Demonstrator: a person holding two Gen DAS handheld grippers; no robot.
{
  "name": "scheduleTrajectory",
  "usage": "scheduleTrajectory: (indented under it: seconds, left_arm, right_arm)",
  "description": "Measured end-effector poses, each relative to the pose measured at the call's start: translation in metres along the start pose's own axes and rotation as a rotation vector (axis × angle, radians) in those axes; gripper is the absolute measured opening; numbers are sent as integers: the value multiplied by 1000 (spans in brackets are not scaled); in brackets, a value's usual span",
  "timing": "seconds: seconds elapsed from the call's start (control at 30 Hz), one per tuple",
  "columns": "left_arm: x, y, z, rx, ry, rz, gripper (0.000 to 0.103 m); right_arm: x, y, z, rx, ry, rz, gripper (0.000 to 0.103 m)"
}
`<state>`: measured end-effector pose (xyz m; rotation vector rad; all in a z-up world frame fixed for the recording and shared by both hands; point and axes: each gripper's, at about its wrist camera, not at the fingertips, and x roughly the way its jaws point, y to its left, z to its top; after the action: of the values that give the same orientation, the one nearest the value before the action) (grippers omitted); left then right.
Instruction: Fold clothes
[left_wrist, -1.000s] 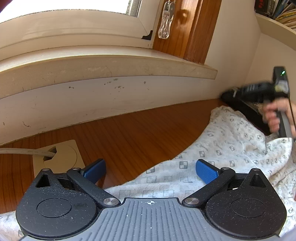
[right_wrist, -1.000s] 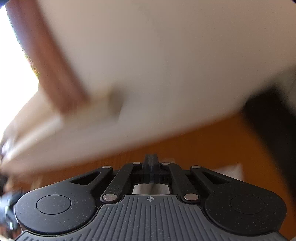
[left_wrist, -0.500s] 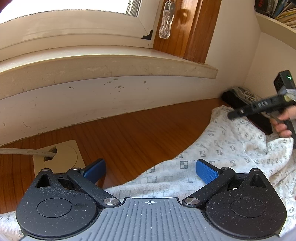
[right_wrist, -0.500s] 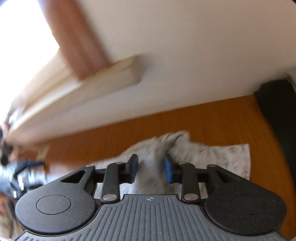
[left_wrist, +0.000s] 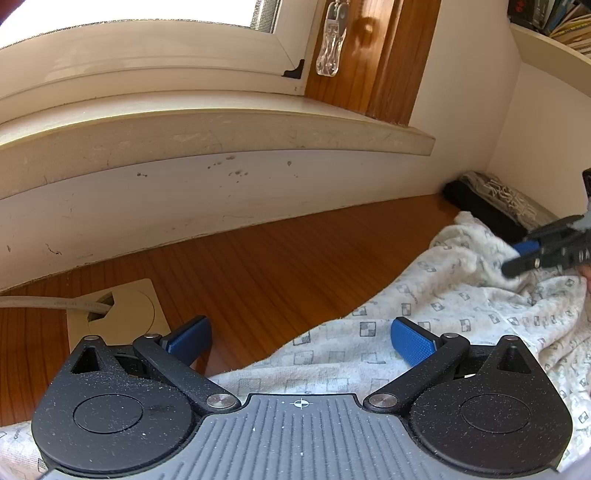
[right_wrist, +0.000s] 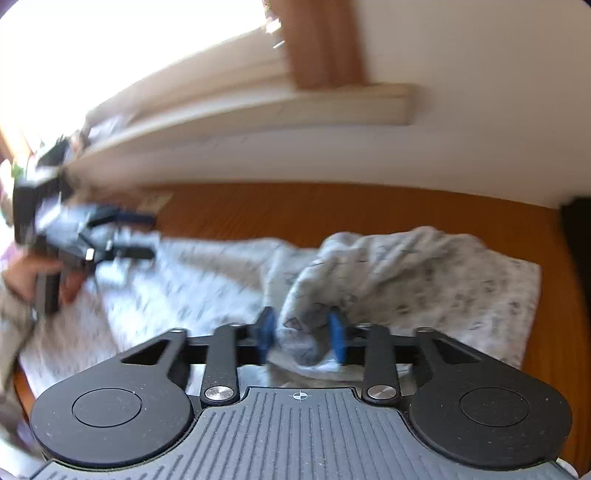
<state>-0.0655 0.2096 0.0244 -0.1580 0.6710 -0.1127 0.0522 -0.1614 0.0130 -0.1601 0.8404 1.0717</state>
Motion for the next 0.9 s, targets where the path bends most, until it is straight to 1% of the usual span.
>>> scheduleTrajectory:
  seconds: [0.1, 0.17, 0.23, 0.33, 0.4, 0.47, 0.53, 0.57, 0.6, 0.63, 0.67, 0.7, 0.73, 0.77, 0.83, 0.9]
  left_arm:
    - [0, -1, 0, 2, 1, 2, 103]
    - [0, -1, 0, 2, 1, 2, 103]
    - [0, -1, 0, 2, 1, 2, 103]
    - [-1, -1, 0, 1, 2, 1, 103]
    - [-1, -1, 0, 1, 3, 2, 103]
    - [-1, -1, 0, 1, 4, 2, 103]
    - [-1, -1, 0, -1, 3, 1, 103]
    - [-1, -1, 0, 0, 4, 1, 103]
    - [-1, -1, 0, 0, 4, 1, 103]
    - [-1, -1, 0, 0, 4, 1, 103]
    - [-2, -1, 0, 0, 4, 1, 103]
    - [-2, -1, 0, 0, 4, 2, 103]
    - [-2, -1, 0, 0, 4, 2, 103]
    - [-2, -1, 0, 0, 4, 2, 103]
    - [-1, -1, 0, -1, 4, 2, 103]
    - [-1, -2, 0, 1, 5, 5, 103]
  right_arm:
    - [-8, -34, 7, 147, -69, 7, 45]
    - [-8, -52, 12, 260, -116, 17, 45]
    - [-3, -68, 14, 360, -145, 30, 45]
    - [11, -82, 16, 444, -140, 57, 45]
    - [24, -85, 18, 471, -111, 62, 45]
    - [34, -86, 21, 483, -91, 44, 45]
    - [40, -87, 24, 497, -100, 20, 45]
    - [42, -89, 26, 501, -105, 6, 42]
    - [44, -90, 27, 503, -110, -8, 33]
    - [45, -92, 28, 501, -114, -23, 28]
    - [45, -93, 28, 493, -118, -37, 17]
    - [45, -94, 27, 482, -122, -50, 5]
    - [44, -94, 27, 472, -134, -65, 5]
    - [37, -95, 28, 465, -167, -75, 4]
    - [18, -100, 33, 470, -252, -83, 3]
    - [-3, -111, 38, 503, -347, -90, 3]
